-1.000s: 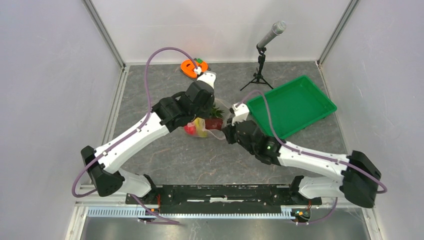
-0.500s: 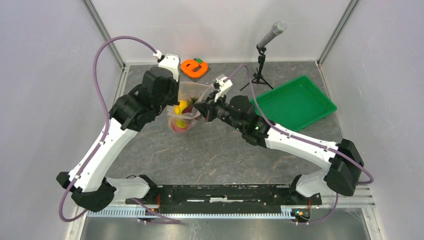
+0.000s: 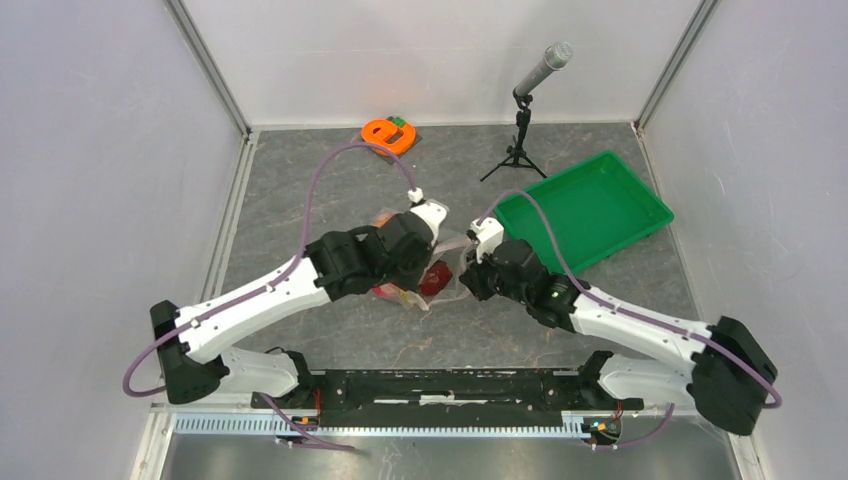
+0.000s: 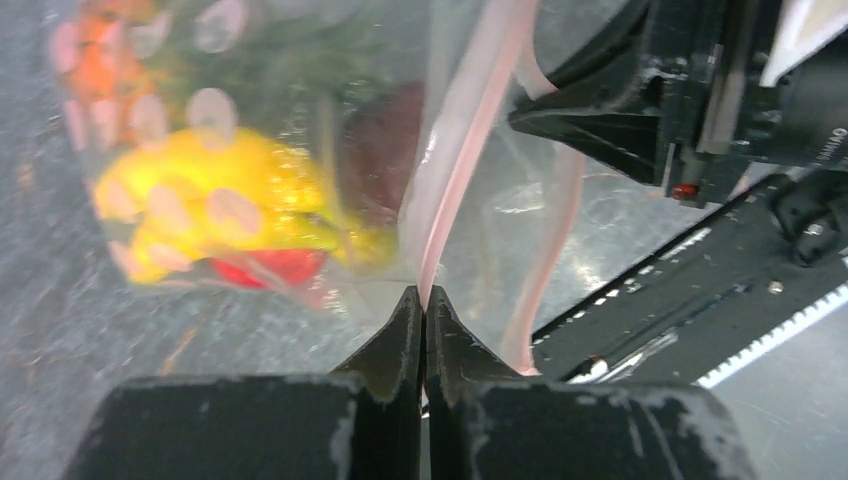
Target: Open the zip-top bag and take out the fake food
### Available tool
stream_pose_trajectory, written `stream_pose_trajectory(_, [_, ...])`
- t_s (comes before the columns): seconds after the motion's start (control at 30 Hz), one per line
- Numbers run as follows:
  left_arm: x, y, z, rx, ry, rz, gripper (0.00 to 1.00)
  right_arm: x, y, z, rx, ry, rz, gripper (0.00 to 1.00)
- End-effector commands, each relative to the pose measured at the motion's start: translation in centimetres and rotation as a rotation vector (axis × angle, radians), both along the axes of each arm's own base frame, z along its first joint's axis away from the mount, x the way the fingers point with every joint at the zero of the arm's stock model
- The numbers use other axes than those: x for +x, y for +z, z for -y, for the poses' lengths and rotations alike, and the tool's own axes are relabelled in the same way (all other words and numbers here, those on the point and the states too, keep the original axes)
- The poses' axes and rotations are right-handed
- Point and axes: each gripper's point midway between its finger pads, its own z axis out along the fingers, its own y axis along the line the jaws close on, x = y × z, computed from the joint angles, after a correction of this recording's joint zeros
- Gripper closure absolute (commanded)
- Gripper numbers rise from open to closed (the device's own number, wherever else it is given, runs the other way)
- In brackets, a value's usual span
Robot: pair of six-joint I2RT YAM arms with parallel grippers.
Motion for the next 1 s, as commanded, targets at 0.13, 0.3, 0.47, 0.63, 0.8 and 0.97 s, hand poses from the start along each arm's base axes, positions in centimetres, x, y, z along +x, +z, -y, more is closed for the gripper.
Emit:
stream_pose_trajectory(0.13, [-1.3,-0.4,7.1,-0.112,-0.027,-0.016,0.98,-0.6,2.5,4.1,-0.091,-0.041,0.096,0.77])
stream_pose_trajectory(0.3, [-1.0,-0.9,7.9,-0.092,-0.022,-0.006,0.98,-1.3,5.7,3.8,-0.006,0.031,0.207,0.66])
stream_pose_trajectory(0.47, [-0.8,-0.6,8.3,-0.116,-0.011,-0.004,0.98,-3.7,6.6,0.5,0.148,0.26,0.283,0.59])
stream_pose_trajectory(0.63, [-0.9,-0.5,8.1,-0.121,-0.002,-0.003,0.98,-4.5,4.2,-1.1,0.197,0.365,0.33,0.56])
stream_pose_trajectory(0.8, [-1.1,-0.2,7.8,-0.131,-0.005,-0.002,0.98,-3.4,2.8,-1.5,0.169,0.377,0.412,0.55])
stream_pose_trajectory(0.97, [-1.3,-0.4,7.7,-0.136,-0.003,-0.011,0.98,-3.0,3.0,-2.2,0.217,0.38,0.488,0.54])
